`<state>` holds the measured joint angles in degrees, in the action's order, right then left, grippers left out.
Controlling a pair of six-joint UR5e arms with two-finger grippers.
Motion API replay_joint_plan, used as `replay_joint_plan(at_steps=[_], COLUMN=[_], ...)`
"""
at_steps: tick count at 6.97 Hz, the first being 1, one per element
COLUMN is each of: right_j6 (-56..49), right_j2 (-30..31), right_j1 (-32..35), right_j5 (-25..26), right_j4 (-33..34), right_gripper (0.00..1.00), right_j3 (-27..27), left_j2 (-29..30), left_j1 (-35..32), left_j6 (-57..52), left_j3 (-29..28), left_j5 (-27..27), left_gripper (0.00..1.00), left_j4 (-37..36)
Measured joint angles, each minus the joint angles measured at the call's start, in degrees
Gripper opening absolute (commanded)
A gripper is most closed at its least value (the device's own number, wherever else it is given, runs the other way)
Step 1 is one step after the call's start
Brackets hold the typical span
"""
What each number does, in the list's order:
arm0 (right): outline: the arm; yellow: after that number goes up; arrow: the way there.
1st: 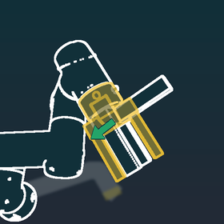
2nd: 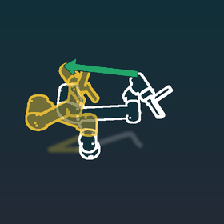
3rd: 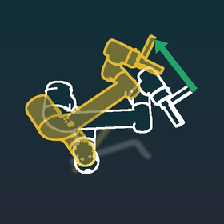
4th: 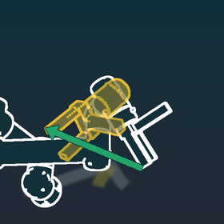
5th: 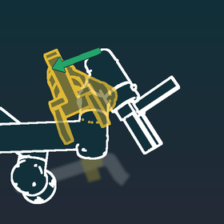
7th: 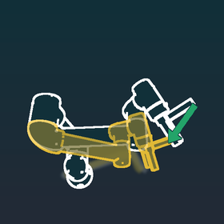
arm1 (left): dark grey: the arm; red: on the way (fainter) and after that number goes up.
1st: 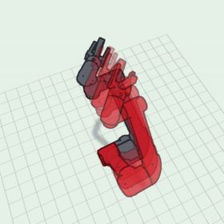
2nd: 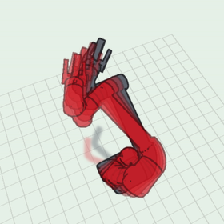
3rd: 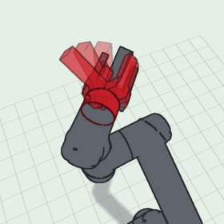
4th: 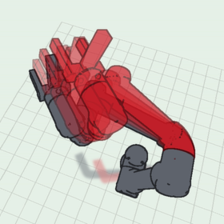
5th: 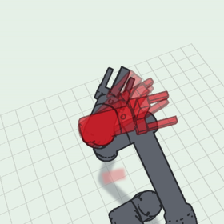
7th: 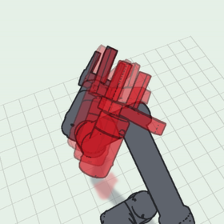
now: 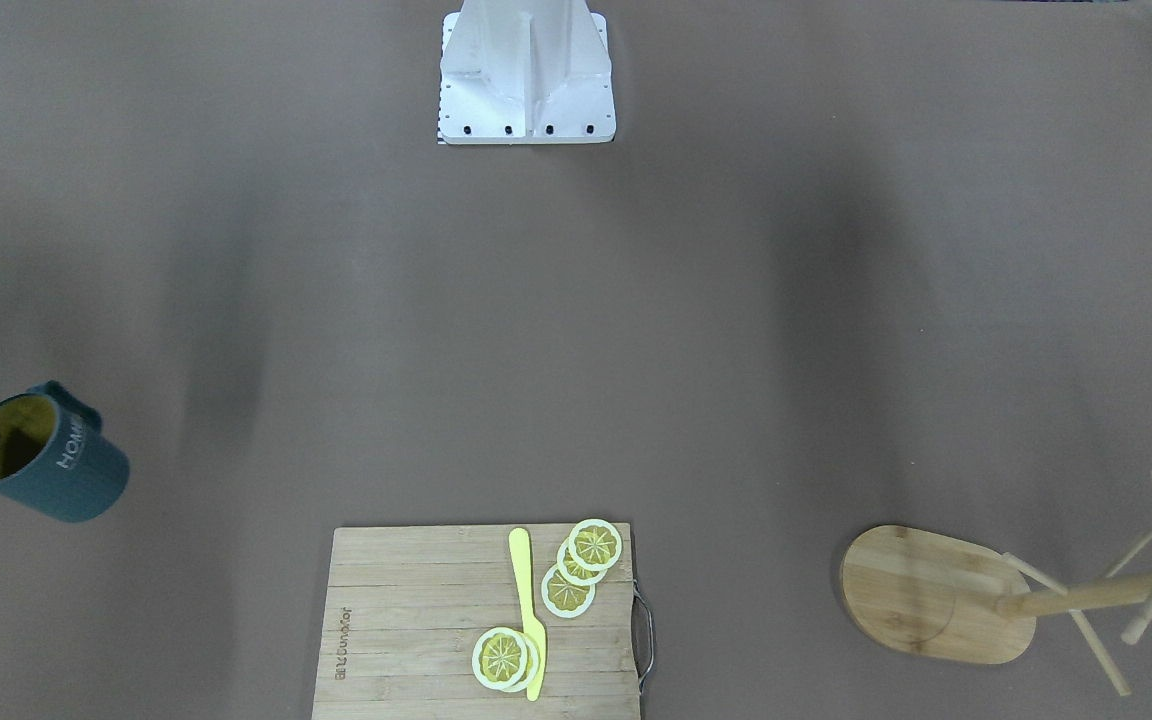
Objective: Hang cup on storage rack
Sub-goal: 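Carry the blue mug with the right gripper toward the table center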
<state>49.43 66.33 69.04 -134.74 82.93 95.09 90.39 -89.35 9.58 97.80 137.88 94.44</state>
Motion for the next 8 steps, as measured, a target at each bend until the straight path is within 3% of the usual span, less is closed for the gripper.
replay_joint_plan(at_steps=[2, 5, 8], right_j6=[22.64, 48.86, 61.23], right_j2=[-0.97, -7.54, -16.87], right_j1=[-7.21, -17.83, -26.26], right_j5=[4.9, 11.8, 16.75], right_j4=[0.03, 0.84, 13.14], right_gripper=[0.0, 0.0, 0.0], right_j3=[6.05, 7.08, 6.34], left_j2=[-0.03, -0.22, -0.5], left_j1=[-0.01, -0.03, -0.03], left_j6=[0.0, 0.0, 0.0], left_j3=[0.04, 0.08, -0.19], left_j5=[0.02, 0.02, 0.02], left_gripper=[0.98, 0.98, 0.98], left_j4=[0.04, 0.1, 0.26])
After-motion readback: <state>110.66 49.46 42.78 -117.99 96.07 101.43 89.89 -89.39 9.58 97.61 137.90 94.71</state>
